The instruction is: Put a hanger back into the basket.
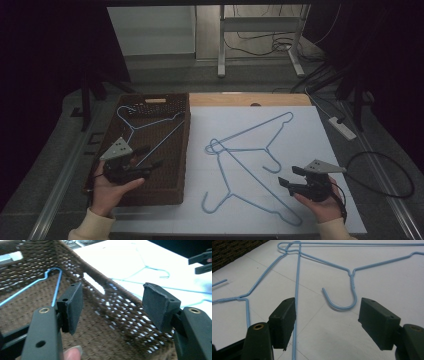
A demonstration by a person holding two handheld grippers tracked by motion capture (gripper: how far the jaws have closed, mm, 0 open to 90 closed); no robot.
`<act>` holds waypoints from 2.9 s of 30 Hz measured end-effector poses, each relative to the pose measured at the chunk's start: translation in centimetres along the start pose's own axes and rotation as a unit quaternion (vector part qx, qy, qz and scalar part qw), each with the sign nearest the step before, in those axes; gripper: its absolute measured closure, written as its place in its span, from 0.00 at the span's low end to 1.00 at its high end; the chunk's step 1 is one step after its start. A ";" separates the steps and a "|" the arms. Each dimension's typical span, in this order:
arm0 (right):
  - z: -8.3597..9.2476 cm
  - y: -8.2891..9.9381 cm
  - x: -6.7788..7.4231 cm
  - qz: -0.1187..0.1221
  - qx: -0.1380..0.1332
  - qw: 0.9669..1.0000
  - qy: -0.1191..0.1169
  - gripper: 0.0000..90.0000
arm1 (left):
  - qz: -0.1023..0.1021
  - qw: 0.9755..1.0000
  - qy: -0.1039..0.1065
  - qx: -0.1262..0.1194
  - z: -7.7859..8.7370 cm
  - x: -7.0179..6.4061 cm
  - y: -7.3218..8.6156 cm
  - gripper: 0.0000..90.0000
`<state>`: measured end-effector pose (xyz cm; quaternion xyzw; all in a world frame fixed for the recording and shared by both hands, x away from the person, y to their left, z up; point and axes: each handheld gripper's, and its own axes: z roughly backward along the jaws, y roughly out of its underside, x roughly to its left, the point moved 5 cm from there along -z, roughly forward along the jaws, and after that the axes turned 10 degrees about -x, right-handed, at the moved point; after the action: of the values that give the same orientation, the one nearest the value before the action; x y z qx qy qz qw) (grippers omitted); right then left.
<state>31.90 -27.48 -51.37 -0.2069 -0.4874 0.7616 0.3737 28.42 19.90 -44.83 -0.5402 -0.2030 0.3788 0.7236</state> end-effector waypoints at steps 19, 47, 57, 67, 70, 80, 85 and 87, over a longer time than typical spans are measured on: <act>0.1 0.1 -0.1 0.004 0.001 1.000 -0.001 0.34 | -0.001 1.000 0.019 0.010 -0.9 -3.1 1.6 0.37; -0.1 0.1 -0.1 0.009 0.006 1.000 0.004 0.35 | -0.004 0.999 0.035 0.015 -1.4 -4.1 1.9 0.36; -0.3 -0.2 -0.1 0.015 0.011 1.000 0.006 0.34 | -0.005 0.999 0.036 0.019 -1.5 -4.0 2.1 0.36; -0.6 -0.8 0.3 0.036 0.025 0.999 0.006 0.35 | -0.004 0.999 0.038 0.021 -1.4 -4.0 2.2 0.36; -1.0 -1.1 0.3 0.041 0.036 0.999 0.002 0.39 | -0.003 0.999 0.039 0.020 -1.4 -3.9 2.0 0.36; -2.6 -2.4 -1.3 0.020 0.071 0.997 0.015 0.68 | -0.002 0.999 0.039 0.011 -0.9 -3.7 1.7 0.36; -4.0 -2.5 -2.9 0.020 0.104 0.994 0.024 0.77 | -0.001 0.999 0.039 0.010 -0.8 -3.6 1.7 0.36; -4.8 -2.4 -3.5 0.023 0.121 0.992 0.026 0.82 | 0.000 0.999 0.038 0.010 -0.9 -3.5 1.7 0.36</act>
<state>38.24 -26.76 -51.46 -0.1913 -0.3770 0.8176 0.3909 26.22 16.86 -46.33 -0.5468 -0.1715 0.3598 0.7363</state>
